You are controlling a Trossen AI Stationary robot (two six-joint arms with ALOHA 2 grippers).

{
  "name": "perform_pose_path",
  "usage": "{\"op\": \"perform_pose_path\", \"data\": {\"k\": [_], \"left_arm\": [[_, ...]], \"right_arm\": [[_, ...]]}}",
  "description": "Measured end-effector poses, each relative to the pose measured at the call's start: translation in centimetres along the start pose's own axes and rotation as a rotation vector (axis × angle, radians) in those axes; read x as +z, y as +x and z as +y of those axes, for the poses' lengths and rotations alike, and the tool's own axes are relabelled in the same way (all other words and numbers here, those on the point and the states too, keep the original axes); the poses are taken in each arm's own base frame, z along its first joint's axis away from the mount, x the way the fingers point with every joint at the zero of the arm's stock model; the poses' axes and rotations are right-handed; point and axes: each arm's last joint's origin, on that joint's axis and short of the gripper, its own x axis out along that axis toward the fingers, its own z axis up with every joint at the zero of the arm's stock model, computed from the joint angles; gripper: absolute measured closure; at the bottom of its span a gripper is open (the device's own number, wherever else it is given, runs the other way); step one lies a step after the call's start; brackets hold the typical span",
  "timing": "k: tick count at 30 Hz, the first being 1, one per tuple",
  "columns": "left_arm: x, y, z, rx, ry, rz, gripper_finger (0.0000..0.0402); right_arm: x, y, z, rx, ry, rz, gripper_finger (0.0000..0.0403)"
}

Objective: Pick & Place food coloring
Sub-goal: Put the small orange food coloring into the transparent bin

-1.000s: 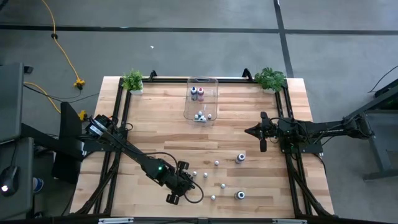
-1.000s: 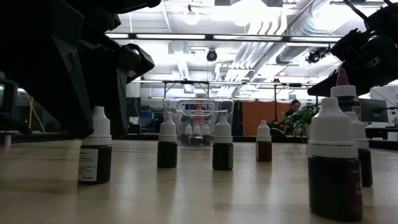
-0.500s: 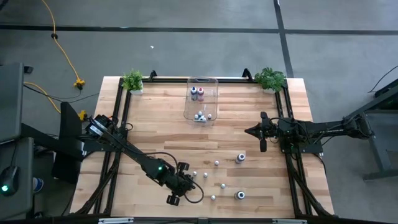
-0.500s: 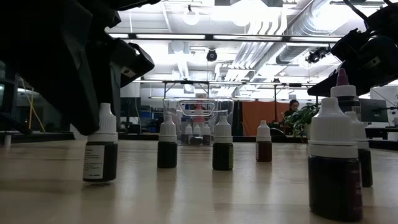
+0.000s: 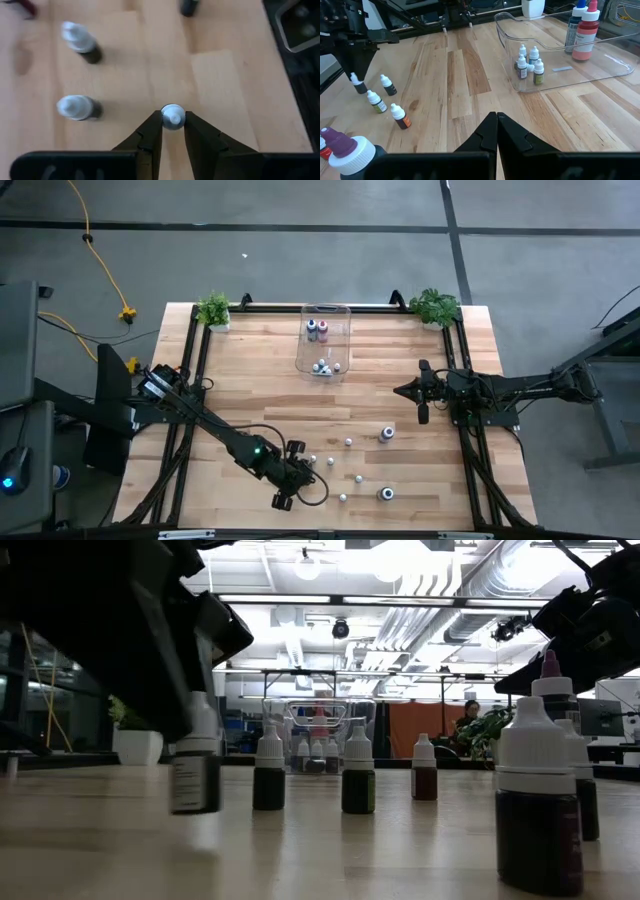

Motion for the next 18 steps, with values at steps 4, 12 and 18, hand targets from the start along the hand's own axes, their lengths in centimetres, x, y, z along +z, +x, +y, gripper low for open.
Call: {"op": "perform_pose_path", "data": {"k": [4, 12, 18], "left_arm": [[0.07, 0.0, 0.15, 0.051, -0.075, -0.023, 0.0332], [0.22, -0.07, 0.61, 0.184, -0.491, -0.126, 0.0332], [0.43, -0.5, 0.65, 0.189, -0.587, -0.158, 0.0332]], "right_arm": [[0.0, 0.0, 0.0, 0.0, 0.0, 0.0, 0.0402], [0.0, 0.0, 0.0, 0.0, 0.0, 0.0, 0.0402], [0.0, 0.0, 0.0, 0.0, 0.0, 0.0, 0.0402]]}}
